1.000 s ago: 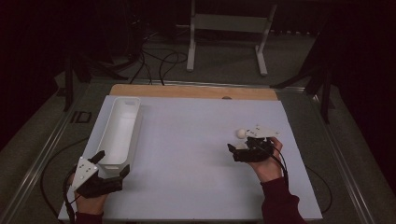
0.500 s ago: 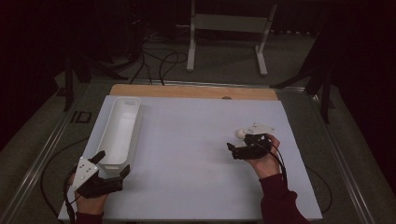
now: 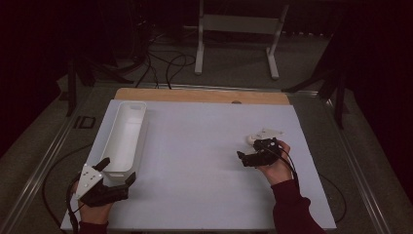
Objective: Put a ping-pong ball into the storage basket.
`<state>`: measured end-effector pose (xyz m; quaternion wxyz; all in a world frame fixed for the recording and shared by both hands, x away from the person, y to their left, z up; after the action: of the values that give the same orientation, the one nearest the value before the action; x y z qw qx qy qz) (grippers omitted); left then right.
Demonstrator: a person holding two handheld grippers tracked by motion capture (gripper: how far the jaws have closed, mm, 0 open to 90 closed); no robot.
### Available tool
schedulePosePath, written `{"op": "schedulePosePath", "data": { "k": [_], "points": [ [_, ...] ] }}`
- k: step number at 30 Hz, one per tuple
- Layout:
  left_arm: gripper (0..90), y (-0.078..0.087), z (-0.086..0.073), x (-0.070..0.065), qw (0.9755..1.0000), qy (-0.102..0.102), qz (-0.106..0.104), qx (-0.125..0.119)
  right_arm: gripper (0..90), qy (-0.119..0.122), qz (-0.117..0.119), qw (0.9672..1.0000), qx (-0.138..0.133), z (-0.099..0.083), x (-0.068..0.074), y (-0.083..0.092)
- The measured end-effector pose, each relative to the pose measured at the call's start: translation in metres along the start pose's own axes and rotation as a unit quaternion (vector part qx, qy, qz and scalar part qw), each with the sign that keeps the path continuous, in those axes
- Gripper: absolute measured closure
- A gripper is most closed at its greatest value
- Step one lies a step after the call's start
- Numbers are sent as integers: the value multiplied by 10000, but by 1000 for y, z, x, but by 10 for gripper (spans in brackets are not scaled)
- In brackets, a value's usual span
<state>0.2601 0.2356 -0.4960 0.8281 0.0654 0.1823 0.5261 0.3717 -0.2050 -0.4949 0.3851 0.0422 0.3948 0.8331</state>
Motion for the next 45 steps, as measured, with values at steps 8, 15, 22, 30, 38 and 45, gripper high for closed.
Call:
{"op": "schedulePosePath", "data": {
  "k": [8,15,22,30,38,45],
  "points": [
    [1,0,0,0,10000,7,2,6,97,-149,120,9997,145,-5,-4,-4],
    [1,0,0,0,10000,10,0,3,98,-131,152,9995,244,-8,-6,-6],
    [1,0,0,0,10000,5,3,15,100,-121,194,9991,361,-12,-6,-8],
    [2,-1,0,1,10000,20,3,13,108,-58,248,9986,472,-14,-4,-12],
    [2,-1,0,0,10000,15,-1,16,109,-43,336,9977,582,-16,-3,-15],
    [1,-1,0,0,10000,14,3,16,109,-47,370,9969,690,-19,-5,-16]
  ]
}}
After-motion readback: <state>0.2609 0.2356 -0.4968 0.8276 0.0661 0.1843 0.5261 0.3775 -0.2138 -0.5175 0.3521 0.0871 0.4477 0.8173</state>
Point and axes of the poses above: each handheld gripper's, and its own axes: y roughly backward along the jaws, z roughly out of its top, x roughly to its left, the point moved 5 cm from there along -y, roughly forward along the jaws, and after that the axes turned 13 degrees about y, right-handed, at the moved point
